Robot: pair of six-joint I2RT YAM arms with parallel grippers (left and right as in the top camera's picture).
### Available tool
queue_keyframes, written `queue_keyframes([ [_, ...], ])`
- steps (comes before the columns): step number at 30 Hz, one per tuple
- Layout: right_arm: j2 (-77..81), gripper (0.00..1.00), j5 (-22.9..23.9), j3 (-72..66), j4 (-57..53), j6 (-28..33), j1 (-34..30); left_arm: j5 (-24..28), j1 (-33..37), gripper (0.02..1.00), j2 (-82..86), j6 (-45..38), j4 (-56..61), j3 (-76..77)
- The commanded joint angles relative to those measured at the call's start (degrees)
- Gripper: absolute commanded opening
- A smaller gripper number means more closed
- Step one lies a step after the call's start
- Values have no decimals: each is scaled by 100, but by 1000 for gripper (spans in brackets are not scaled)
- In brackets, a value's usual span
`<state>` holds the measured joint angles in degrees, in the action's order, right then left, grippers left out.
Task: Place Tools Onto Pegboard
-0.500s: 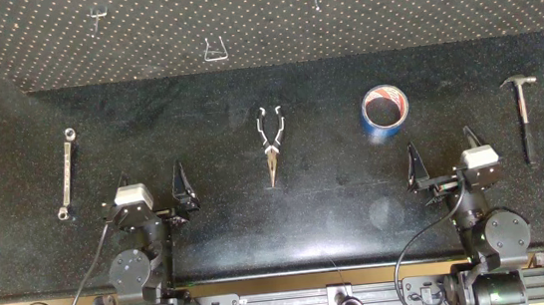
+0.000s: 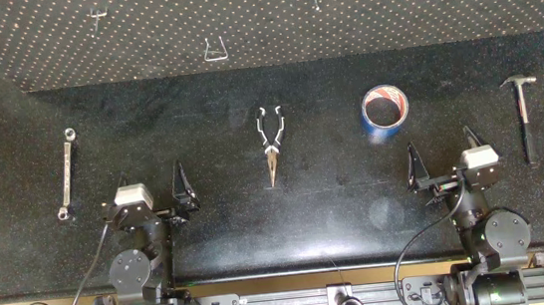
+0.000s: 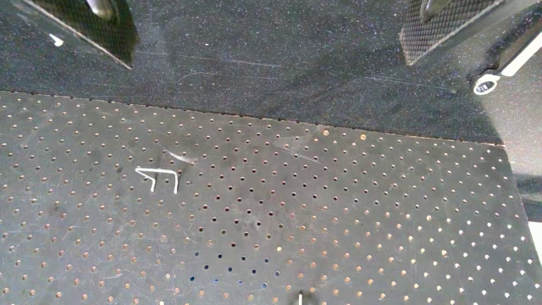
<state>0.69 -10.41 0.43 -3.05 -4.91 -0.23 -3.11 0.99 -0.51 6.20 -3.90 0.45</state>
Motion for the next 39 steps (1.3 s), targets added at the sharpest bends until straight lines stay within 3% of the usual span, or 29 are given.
queue_keyframes([
  [1,-63,978,33,-11,-39,-87,37,20,48,996,33,-70,-39,-13],
  [30,-63,978,33,-11,-39,-85,37,127,42,996,13,-76,-22,-4],
  [33,-63,978,33,-11,-39,-85,37,46,74,993,-896,-1005,-85,579],
  [35,-63,978,33,-11,-39,-85,37,13,254,993,-1829,-1145,-485,1300],
  [39,-63,978,31,-11,-39,-85,37,-61,1108,993,-4242,-1558,-2745,3624],
])
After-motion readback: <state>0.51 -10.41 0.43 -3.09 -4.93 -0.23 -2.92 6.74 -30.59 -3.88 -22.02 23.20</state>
